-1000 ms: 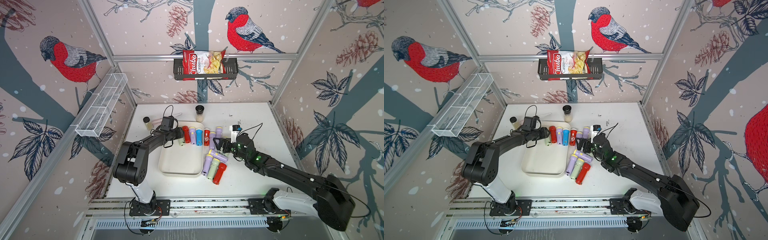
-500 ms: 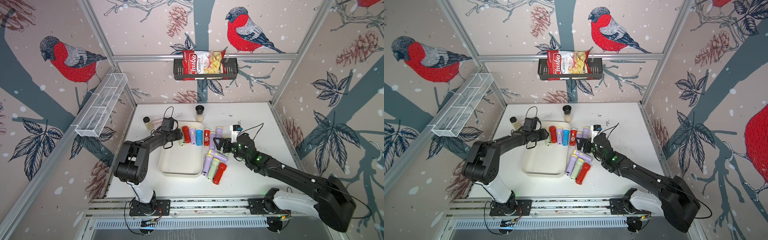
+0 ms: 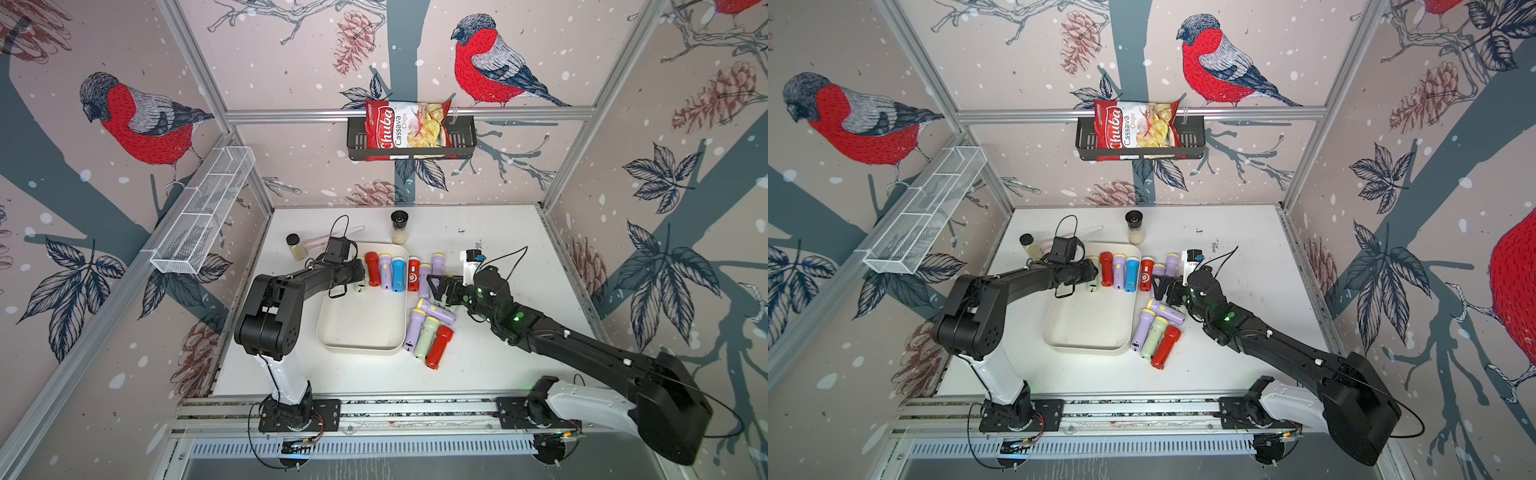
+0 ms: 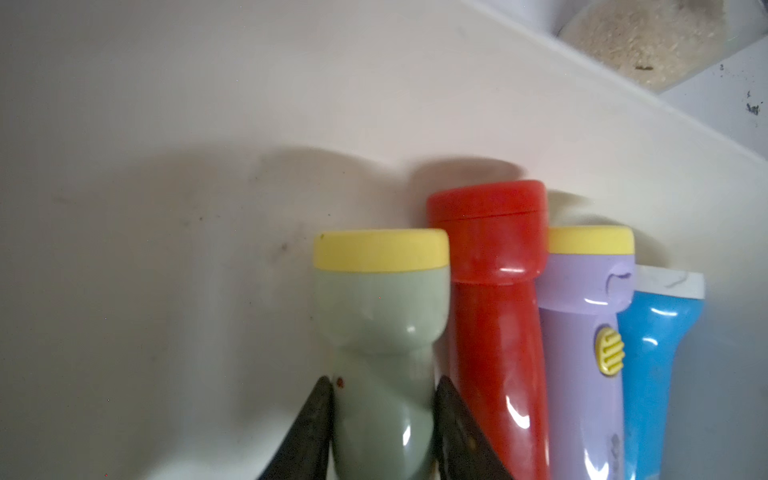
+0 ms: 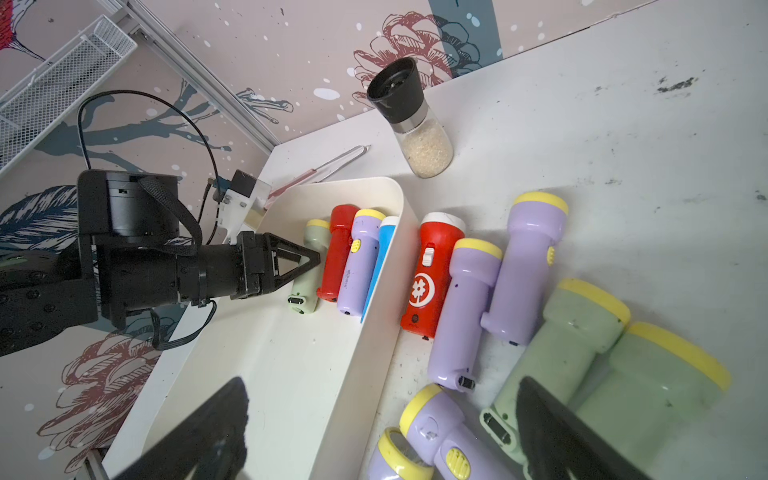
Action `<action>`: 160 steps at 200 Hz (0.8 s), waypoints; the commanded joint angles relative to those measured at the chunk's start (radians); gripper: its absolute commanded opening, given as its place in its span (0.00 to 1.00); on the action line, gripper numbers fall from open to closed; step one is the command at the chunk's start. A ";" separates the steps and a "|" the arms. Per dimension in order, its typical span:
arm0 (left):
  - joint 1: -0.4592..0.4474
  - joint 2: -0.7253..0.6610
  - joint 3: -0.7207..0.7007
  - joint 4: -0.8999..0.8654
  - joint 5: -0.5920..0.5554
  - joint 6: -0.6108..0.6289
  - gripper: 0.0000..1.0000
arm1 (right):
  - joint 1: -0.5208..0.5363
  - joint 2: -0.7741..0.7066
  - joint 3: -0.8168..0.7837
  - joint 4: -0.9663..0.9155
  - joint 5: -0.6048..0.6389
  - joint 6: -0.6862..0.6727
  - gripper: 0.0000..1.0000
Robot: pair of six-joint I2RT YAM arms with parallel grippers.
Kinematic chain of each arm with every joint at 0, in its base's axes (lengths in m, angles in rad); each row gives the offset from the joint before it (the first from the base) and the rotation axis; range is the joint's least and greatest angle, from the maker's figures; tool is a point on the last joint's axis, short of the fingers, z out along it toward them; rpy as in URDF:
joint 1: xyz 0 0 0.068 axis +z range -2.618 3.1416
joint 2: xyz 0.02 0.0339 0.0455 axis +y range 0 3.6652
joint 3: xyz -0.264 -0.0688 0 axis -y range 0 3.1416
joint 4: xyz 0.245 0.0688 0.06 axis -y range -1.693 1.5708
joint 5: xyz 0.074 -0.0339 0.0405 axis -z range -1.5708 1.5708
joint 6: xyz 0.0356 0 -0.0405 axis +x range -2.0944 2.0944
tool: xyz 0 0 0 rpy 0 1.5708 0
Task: Put the flashlights into the storage boxes
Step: Place the flashlight at the storage box.
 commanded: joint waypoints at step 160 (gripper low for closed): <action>-0.020 -0.176 0.015 -0.060 -0.035 0.008 0.54 | -0.011 -0.019 0.005 -0.022 0.007 -0.019 1.00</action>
